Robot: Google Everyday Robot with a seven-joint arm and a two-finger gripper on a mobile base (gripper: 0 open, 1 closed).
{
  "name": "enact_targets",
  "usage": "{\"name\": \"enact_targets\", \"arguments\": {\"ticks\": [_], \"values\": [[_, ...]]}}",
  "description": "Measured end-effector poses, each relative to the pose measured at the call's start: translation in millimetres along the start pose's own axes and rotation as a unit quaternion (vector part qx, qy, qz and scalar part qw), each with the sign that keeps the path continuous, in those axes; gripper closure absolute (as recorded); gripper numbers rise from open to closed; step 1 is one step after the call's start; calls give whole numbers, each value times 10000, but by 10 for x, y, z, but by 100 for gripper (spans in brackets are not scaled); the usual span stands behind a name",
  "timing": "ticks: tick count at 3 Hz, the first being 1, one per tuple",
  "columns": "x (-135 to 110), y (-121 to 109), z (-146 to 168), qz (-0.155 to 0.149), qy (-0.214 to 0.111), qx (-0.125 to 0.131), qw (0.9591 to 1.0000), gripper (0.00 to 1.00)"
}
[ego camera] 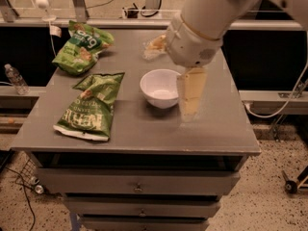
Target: Pick green jalapeno chip bag from white bowl and place on counter
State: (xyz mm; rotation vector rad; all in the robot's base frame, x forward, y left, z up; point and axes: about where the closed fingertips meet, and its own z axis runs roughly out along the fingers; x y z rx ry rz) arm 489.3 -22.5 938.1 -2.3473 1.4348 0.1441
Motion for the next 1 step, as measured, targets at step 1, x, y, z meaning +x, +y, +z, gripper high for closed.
{"name": "enact_targets", "arguments": {"ticks": [1], "values": [[-8, -6, -15, -19, 29, 12, 10000, 0]]}}
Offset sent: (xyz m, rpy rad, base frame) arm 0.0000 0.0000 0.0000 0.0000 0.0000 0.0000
